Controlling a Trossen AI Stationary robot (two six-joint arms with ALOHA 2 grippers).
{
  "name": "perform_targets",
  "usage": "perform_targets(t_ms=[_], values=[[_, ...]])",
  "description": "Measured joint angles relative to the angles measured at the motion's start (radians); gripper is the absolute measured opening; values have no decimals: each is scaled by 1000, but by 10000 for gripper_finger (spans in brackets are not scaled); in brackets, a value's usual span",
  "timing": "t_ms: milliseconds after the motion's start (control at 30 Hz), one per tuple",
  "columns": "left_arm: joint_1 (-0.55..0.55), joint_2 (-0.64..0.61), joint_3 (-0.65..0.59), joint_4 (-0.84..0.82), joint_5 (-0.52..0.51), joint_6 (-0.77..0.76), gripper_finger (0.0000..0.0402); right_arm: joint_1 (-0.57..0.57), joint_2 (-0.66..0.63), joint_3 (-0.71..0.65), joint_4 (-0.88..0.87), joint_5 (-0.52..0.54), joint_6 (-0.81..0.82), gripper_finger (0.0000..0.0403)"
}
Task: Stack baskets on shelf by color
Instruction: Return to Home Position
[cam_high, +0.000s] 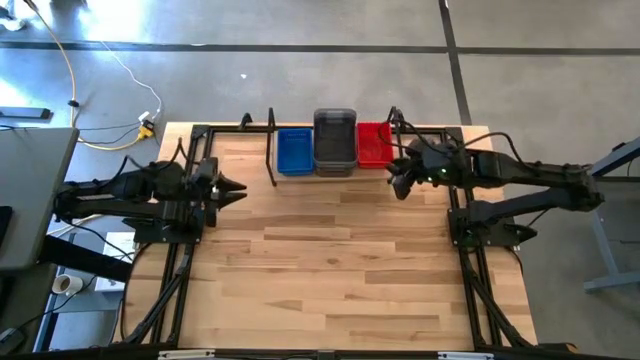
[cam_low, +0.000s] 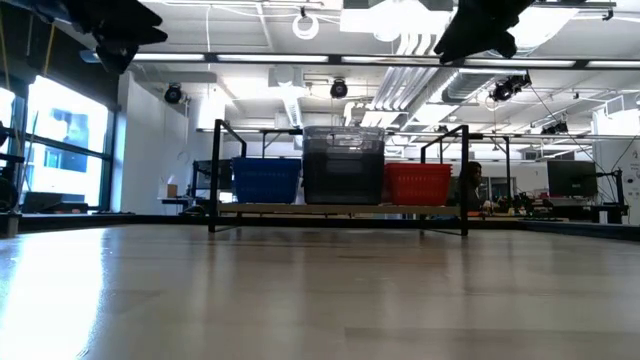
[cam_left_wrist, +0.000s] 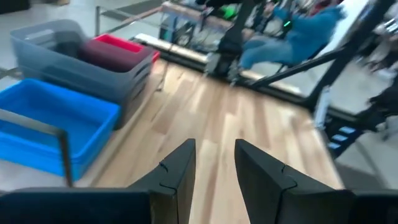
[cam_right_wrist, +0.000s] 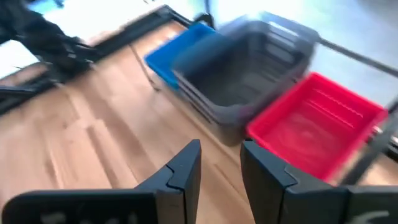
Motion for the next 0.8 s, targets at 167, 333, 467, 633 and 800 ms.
perform_targets(t_ms=[167, 333, 467, 633, 800], values=[[-58, -109, -82, 78, 0, -56, 101, 13, -78, -130, 188, -60, -19, 98], [-111, -191, -165, 163, -5, -65, 101, 29, -132, -245, 358, -82, -19, 98], [-135, -237, -228, 214, -14, -60, 102, 53, -175, -335, 471, -83, -21, 98], [-144, -271, -322, 338, -9, -55, 101, 71, -249, -439, 543, -77, -11, 98], [-144, -281, -392, 344, -4, -105, 101, 70, -358, -524, 567, -65, 7, 98]])
